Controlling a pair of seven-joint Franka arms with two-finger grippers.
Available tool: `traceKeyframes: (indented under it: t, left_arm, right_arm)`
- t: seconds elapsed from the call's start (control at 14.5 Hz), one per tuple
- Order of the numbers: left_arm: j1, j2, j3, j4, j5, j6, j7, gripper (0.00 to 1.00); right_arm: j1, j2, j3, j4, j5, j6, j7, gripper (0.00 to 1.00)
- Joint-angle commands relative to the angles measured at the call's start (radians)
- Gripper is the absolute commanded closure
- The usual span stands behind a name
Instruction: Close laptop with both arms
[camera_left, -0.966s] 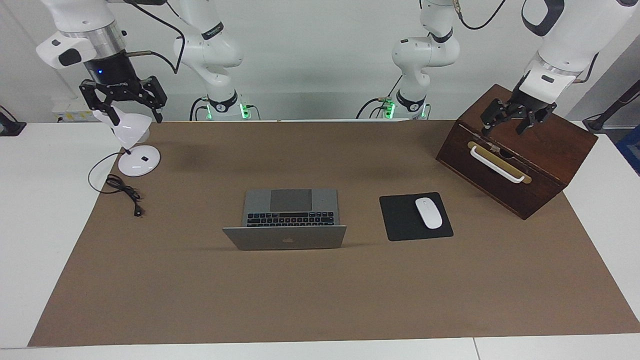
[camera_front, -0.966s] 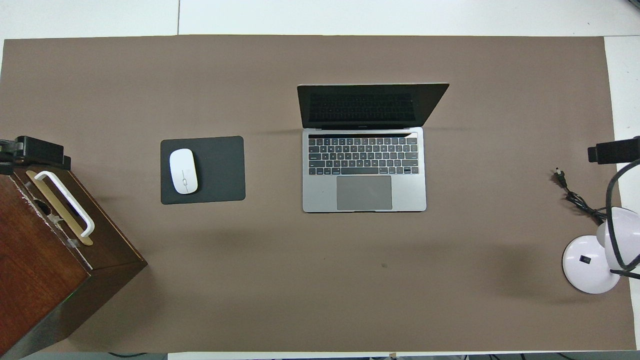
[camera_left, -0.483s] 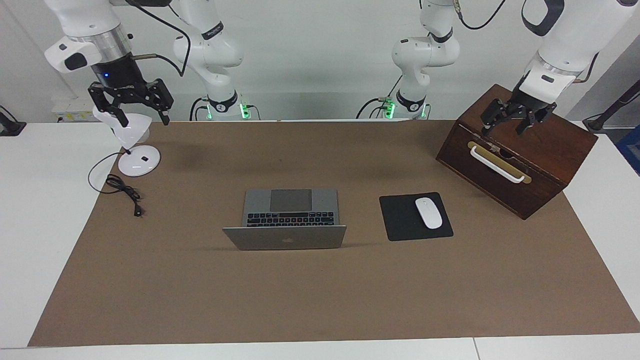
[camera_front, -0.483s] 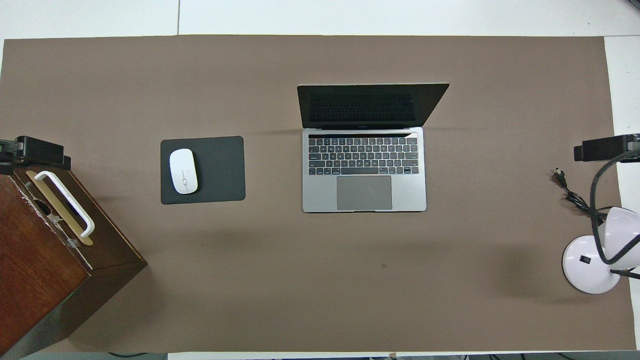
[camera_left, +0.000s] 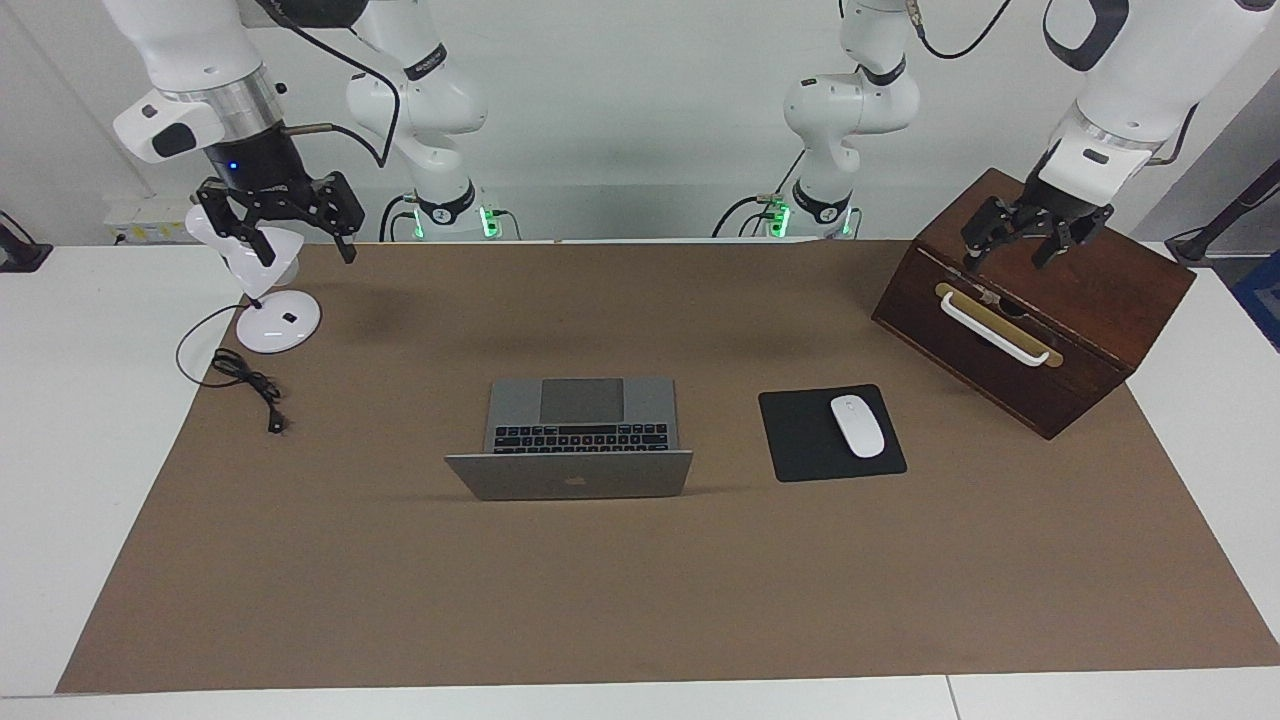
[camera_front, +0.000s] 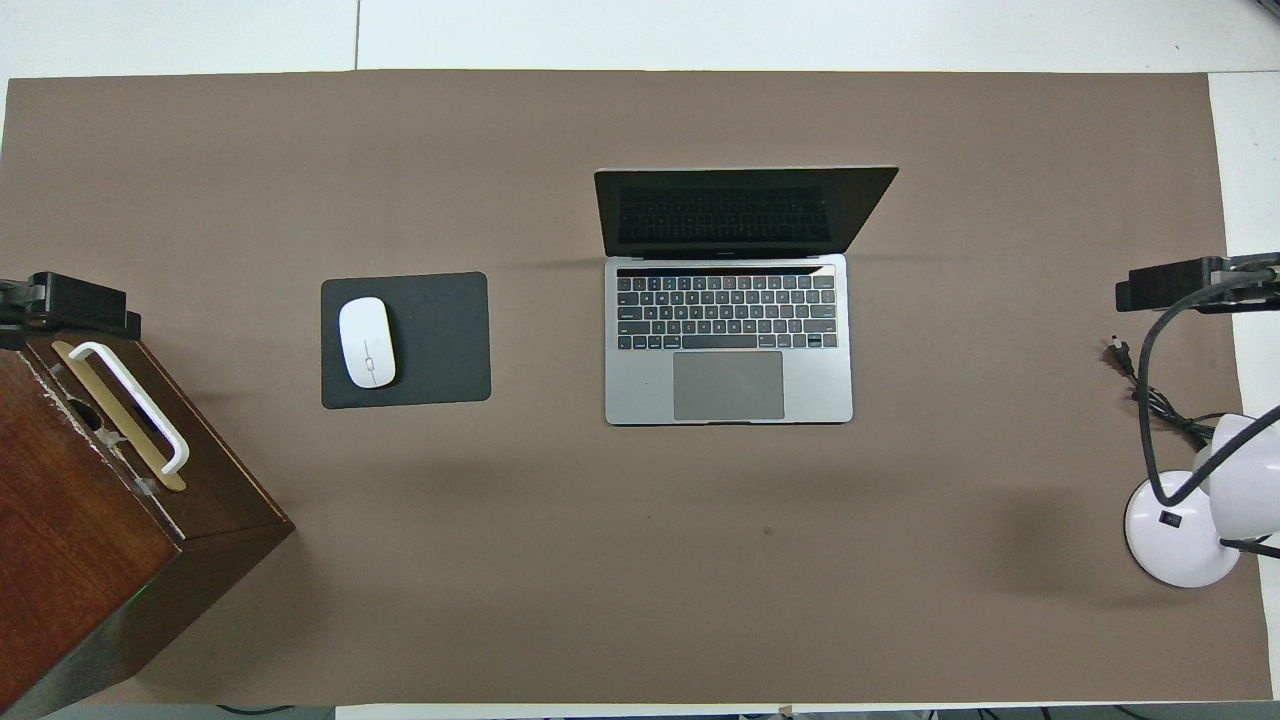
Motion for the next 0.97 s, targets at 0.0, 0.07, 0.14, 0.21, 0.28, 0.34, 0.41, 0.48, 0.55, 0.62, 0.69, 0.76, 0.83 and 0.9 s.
traceKeyframes:
  t: [0.0,0.07,0.14,0.21,0.28,0.34,0.41,0.48,0.55,0.62,0.69,0.76,0.83,0.9]
  left_arm:
    - [-0.013,-0.028,0.005,-0.031,0.025,0.007,0.001,0.00]
    - [-0.013,-0.028,0.005,-0.031,0.025,0.009,-0.004,0.00]
    - [-0.014,-0.028,0.005,-0.031,0.025,0.009,-0.006,0.00]
    - [-0.014,-0.028,0.005,-0.031,0.025,0.007,-0.006,0.00]
    - [-0.014,-0.028,0.005,-0.031,0.025,0.009,-0.007,0.00]
    - [-0.014,-0.028,0.005,-0.031,0.025,0.009,-0.007,0.00]
    - [-0.014,-0.028,0.005,-0.031,0.025,0.009,-0.007,0.10]
    - [-0.014,-0.028,0.005,-0.031,0.025,0.010,-0.007,0.38]
    - [-0.014,-0.028,0.005,-0.031,0.025,0.010,-0.007,0.86]
    - [-0.014,-0.028,0.005,-0.031,0.025,0.010,-0.007,1.00]
    - [-0.014,-0.028,0.005,-0.031,0.025,0.010,-0.009,1.00]
    - [-0.014,-0.028,0.005,-0.031,0.025,0.010,-0.009,1.00]
    - [-0.013,-0.028,0.005,-0.031,0.024,0.012,-0.012,1.00]
    - [-0.013,-0.026,0.005,-0.031,0.023,0.013,-0.022,1.00]
  right_arm:
    - [-0.014,-0.010,0.004,-0.018,-0.031,0.011,0.009,0.01]
    - [-0.014,-0.013,0.004,-0.020,-0.034,0.003,0.009,0.01]
    - [-0.014,-0.013,0.004,-0.020,-0.034,-0.005,0.012,0.01]
    - [-0.016,-0.016,0.004,-0.021,-0.036,-0.006,0.012,0.01]
    - [-0.019,-0.017,0.004,-0.027,-0.036,-0.012,0.012,0.01]
    - [-0.022,-0.017,0.003,-0.029,-0.036,-0.023,0.012,0.01]
    - [-0.023,-0.019,0.001,-0.026,-0.036,-0.028,0.011,0.01]
    - [-0.025,-0.017,0.000,-0.023,-0.036,-0.028,0.006,0.01]
    - [-0.026,-0.017,0.000,-0.021,-0.036,-0.029,0.004,0.01]
    - [-0.026,-0.019,0.001,-0.021,-0.036,-0.031,0.006,0.01]
    - [-0.026,-0.021,0.001,-0.023,-0.036,-0.031,0.008,0.01]
    - [-0.026,-0.021,0.000,-0.023,-0.036,-0.031,0.008,0.01]
    - [-0.028,-0.019,0.000,-0.020,-0.036,-0.026,0.008,0.01]
    - [-0.030,-0.016,-0.002,-0.017,-0.036,-0.020,0.006,0.01]
